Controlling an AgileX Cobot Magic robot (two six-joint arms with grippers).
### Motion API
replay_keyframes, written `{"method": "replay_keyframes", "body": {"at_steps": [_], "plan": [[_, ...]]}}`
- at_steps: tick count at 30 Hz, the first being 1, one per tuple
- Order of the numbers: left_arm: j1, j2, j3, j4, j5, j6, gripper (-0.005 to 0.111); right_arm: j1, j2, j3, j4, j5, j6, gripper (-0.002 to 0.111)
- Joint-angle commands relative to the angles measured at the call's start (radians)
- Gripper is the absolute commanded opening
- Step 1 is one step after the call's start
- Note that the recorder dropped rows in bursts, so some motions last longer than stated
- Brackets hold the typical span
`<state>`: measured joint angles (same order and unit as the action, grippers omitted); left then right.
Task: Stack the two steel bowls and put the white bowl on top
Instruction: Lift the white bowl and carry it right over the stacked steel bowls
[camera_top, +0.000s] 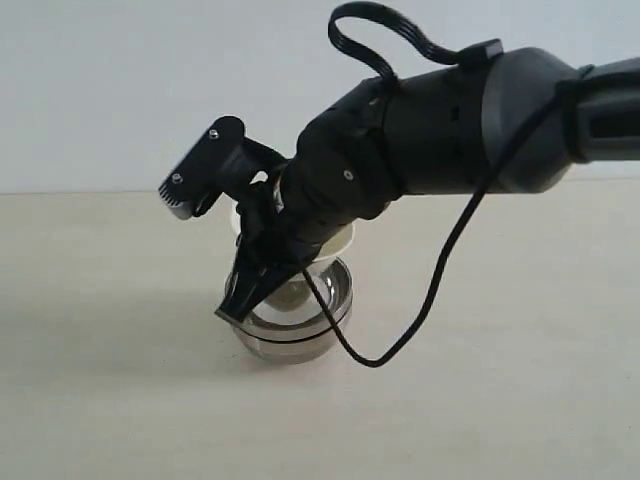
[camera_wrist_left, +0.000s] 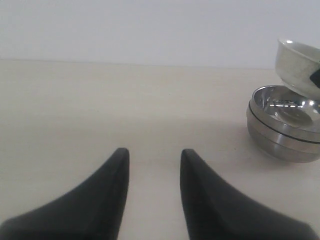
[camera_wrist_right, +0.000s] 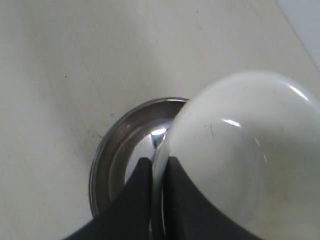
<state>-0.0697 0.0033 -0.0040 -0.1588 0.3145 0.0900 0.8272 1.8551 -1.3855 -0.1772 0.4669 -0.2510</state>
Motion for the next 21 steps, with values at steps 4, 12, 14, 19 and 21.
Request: {"method": "replay_keyframes", "body": {"at_steps": [4,12,14,19,21], "plan": [[0.003,-0.003,0.004,-0.001,0.001,0.005,0.032,-0.01,0.055,-0.003,0.018,0.045,0.02,0.0],[0.003,-0.003,0.004,-0.001,0.001,0.005,0.032,-0.01,0.091,-0.003,0.014,0.036,0.017,0.0],[0.003,-0.003,0.004,-0.001,0.001,0.005,0.032,-0.01,0.091,-0.003,0.016,0.033,0.021,0.0],[0.003,-0.003,0.004,-0.001,0.001,0.005,0.032,-0.01,0.091,-0.003,0.044,0.028,0.018,0.002],[0.003,-0.003,0.004,-0.001,0.001,0.005,0.032,-0.01,0.091,-0.003,0.048,0.028,0.018,0.01]]}}
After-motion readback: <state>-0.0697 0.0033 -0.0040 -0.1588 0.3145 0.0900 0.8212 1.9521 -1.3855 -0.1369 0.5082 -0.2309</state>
